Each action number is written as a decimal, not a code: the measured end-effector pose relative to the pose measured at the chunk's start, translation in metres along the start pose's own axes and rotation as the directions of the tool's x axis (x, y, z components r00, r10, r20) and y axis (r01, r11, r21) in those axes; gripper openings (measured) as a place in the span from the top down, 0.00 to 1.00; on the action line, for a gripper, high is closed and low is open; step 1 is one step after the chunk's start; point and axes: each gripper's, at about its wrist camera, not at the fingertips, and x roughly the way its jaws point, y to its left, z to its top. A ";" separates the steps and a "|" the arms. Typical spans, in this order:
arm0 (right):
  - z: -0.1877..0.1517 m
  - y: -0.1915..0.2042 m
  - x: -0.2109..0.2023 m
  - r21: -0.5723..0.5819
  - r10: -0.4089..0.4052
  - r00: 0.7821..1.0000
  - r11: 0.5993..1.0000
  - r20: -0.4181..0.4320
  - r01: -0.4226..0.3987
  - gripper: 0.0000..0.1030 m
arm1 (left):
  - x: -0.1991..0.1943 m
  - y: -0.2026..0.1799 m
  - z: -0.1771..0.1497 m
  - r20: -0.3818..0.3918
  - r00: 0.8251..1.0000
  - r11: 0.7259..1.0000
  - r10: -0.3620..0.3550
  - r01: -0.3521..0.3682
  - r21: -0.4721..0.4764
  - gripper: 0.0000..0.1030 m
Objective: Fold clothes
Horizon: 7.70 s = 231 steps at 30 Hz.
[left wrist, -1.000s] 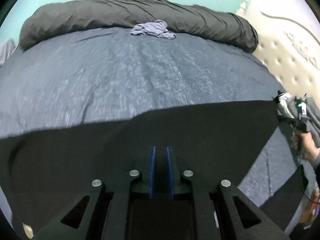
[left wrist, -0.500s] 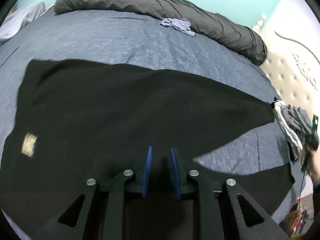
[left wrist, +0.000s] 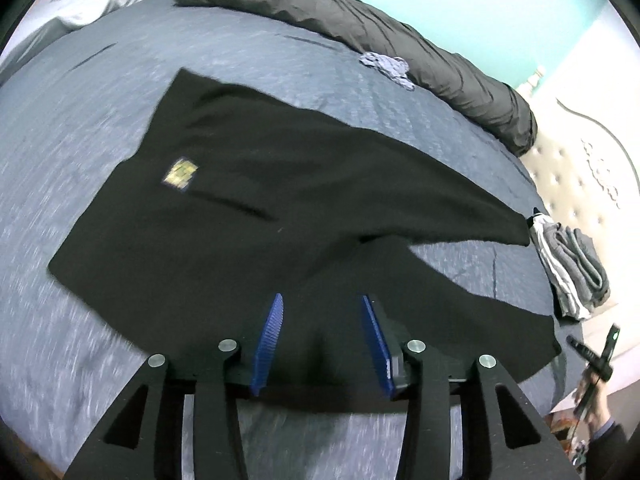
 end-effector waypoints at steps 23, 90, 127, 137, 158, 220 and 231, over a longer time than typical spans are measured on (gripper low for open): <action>-0.080 0.001 -0.005 0.148 0.126 0.989 0.983 -0.083 -0.113 0.44 | -0.007 0.120 -0.052 -0.044 0.998 0.955 0.045 -0.056 -0.290 0.49; 0.015 0.028 -0.009 0.213 0.206 0.978 0.955 0.015 -0.205 0.96 | -0.034 0.090 0.067 0.210 0.977 0.971 0.037 0.015 -0.238 0.96; 0.292 0.092 0.183 0.153 -0.056 0.978 0.984 -0.202 0.088 0.96 | 0.142 0.074 0.256 0.086 0.973 0.960 0.214 -0.194 -0.200 0.96; 0.305 0.089 0.233 0.169 -0.093 0.970 0.977 -0.224 0.133 0.96 | 0.179 0.082 0.262 0.027 0.969 0.952 0.246 -0.237 -0.193 0.95; 0.267 0.054 0.178 -0.017 -0.084 0.996 0.996 0.020 0.084 0.49 | 0.116 0.082 0.245 0.167 0.973 0.958 0.157 -0.108 -0.266 0.50; 0.196 0.039 0.161 0.076 -0.118 0.975 0.992 0.188 0.105 0.89 | 0.128 0.005 0.088 0.249 0.968 0.980 0.037 0.014 -0.198 0.47; 0.112 0.170 0.152 0.048 0.298 0.951 0.952 0.082 -0.303 0.86 | 0.111 0.059 0.064 0.213 0.977 0.942 0.019 0.054 -0.331 0.47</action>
